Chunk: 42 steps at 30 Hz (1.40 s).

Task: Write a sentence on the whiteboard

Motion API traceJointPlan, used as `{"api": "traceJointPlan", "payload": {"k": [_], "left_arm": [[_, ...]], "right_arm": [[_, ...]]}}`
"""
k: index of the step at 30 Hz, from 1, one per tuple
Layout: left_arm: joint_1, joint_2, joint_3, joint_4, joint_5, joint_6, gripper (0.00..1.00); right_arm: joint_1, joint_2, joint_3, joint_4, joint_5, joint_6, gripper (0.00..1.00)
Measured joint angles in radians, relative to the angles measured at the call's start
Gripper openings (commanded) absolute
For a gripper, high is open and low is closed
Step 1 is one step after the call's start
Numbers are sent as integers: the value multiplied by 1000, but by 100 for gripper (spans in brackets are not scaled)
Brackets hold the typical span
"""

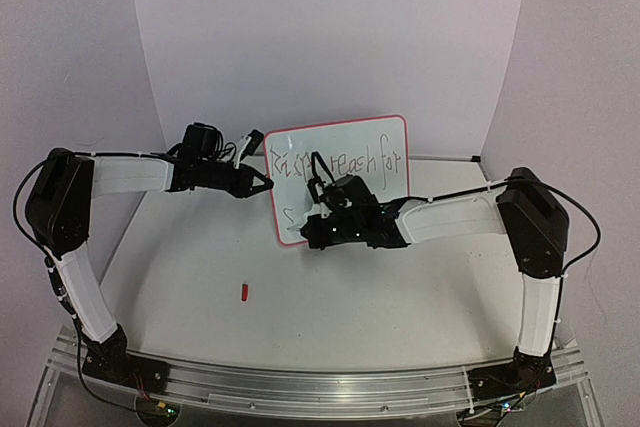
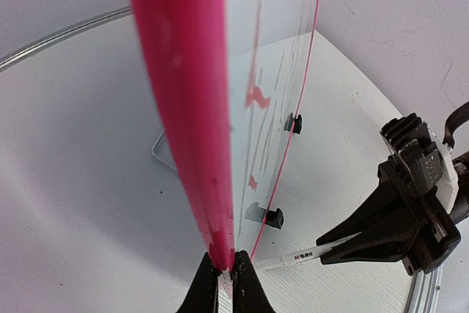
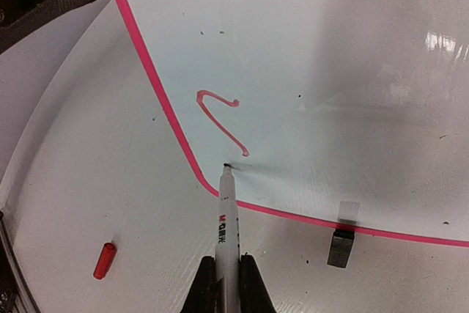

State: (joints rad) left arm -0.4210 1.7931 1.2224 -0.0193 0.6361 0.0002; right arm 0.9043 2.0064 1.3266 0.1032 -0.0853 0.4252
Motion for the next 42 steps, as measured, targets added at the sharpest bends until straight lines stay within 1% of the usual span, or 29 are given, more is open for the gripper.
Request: {"api": "traceJointPlan", "payload": {"k": [22,28,29,36,42], "left_arm": [[0,-1,0,0,-1,0,0],[0,-1,0,0,0,0,0],[0,-1,0,0,0,0,0],[0,-2,0,-6,0,0,0],[0,-3,0,-7,0,0,0]], "right_arm": [[6,-34,0,-23,83,-2,0],[4,-34,0,-23,62,-10,0],[3,-43,-6,-24,38,-16,0],[-11,-142,-47,-34,24,-20,0],[-27,-135,-30,-37,23,-20,0]]}}
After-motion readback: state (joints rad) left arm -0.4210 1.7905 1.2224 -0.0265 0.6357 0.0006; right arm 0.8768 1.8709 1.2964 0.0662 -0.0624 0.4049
